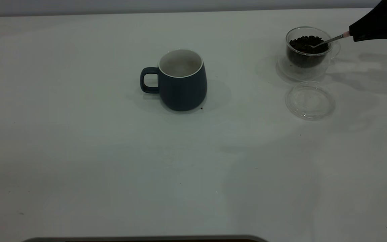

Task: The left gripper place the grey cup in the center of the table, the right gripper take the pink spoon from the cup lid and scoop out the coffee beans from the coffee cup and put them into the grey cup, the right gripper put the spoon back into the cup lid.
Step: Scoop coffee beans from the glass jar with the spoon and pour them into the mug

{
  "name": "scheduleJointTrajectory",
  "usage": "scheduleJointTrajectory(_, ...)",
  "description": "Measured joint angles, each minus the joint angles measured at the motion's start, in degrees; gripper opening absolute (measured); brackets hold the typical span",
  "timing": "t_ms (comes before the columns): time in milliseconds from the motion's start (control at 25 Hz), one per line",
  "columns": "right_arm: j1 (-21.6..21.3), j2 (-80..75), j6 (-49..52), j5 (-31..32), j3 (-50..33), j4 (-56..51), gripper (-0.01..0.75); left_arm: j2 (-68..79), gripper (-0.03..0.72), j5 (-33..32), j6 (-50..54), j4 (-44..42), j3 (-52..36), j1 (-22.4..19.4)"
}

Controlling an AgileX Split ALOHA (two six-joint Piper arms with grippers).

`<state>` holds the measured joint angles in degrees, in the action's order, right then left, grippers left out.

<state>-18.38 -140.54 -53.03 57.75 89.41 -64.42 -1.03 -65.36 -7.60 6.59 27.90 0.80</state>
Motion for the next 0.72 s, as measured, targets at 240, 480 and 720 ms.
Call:
scheduleJointTrajectory(240,-2.21,-0.18,4.09,1.95,0.0,0.13,0.1,0.0,0.567,0.0,-0.08,0.0,0.0,0.0)
scheduleJointTrajectory(480,-2.92,-0.41,4.56,4.13,0.02,0.01,0.1,0.0,0.567,0.0,-0.08,0.0,0.0,0.0)
scheduleJointTrajectory(720,-2.92,-2.14,4.64,6.21,0.14,-2.3,0.1,0.0,0.567,0.0,-0.08,0.0,0.0,0.0)
